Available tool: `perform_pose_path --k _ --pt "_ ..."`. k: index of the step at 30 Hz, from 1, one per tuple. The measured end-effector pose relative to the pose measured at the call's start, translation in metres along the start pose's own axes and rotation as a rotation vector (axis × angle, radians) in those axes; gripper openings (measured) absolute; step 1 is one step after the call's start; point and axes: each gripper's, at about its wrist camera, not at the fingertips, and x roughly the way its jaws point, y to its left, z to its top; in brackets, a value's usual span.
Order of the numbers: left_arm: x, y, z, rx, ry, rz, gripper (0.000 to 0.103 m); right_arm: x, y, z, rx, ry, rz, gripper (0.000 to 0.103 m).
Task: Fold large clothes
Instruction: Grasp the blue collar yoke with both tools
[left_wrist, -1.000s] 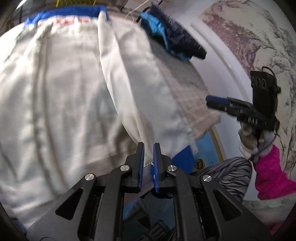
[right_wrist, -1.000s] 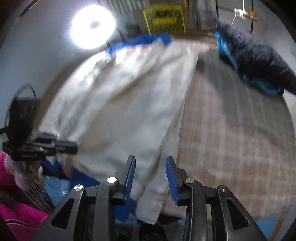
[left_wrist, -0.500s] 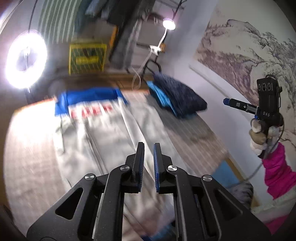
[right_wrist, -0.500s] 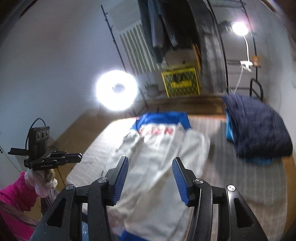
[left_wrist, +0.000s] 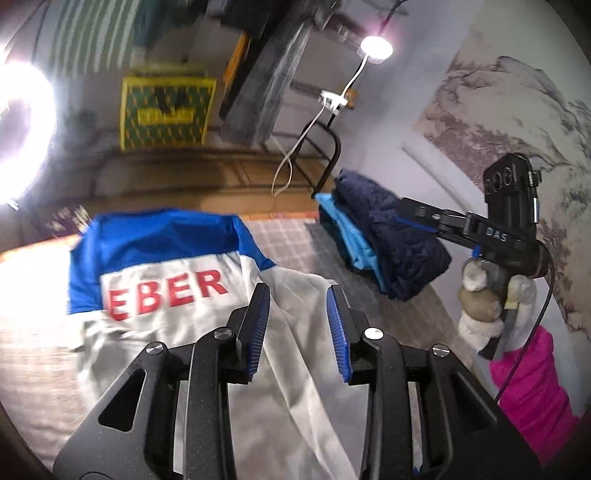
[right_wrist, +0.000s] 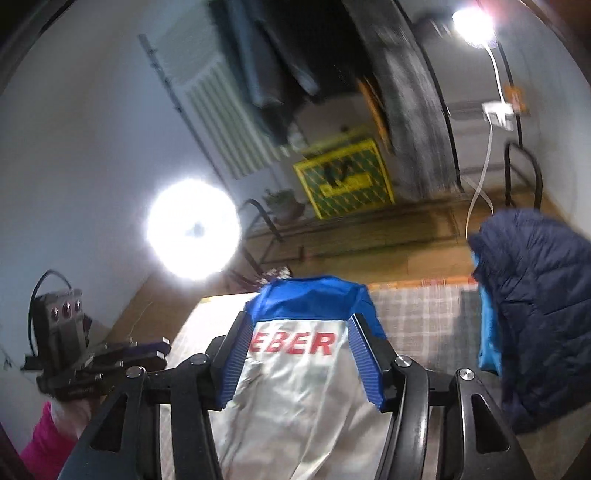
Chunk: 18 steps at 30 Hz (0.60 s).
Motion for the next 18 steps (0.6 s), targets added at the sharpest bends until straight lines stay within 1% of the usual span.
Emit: perform_pose_path --k 1,3,4,6,9,12,14,15,18 --pt "0.028 0.01 0.002 -0.018 0.021 0.002 0.032 0.023 -0.018 -0.001 0.022 0.025 -0.003 0.056" --pt "0.068 0.025 0.004 -0.056 0.047 0.005 0.032 0.054 -0.041 -0.002 0.043 0.052 -0.017 0.055" --pt "0.09 0.034 0.005 -0.083 0.06 -0.006 0.032 0.07 -0.051 -0.003 0.051 0.065 -0.022 0.051" --pt "0.127 0.05 0.009 -0.128 0.091 -0.027 0.032 0.098 -0.071 -0.005 0.069 0.087 -0.024 0.047" --pt "0.178 0.074 0.014 -0.195 0.124 -0.043 0.032 0.139 -0.102 -0.01 0.121 0.113 -0.024 0.047" --pt "0.212 0.096 0.016 -0.263 0.132 -0.072 0.032 0.168 -0.123 -0.016 0.167 0.139 -0.013 0.047" --pt "0.229 0.109 0.011 -0.295 0.144 -0.073 0.031 0.186 -0.136 -0.018 0.191 0.161 0.002 0.047" --pt "0.237 0.114 0.008 -0.297 0.159 -0.066 0.031 0.194 -0.139 -0.019 0.199 0.171 0.01 0.047" --pt "0.25 0.127 -0.002 -0.296 0.188 -0.01 0.031 0.216 -0.147 -0.016 0.217 0.192 0.031 0.047"
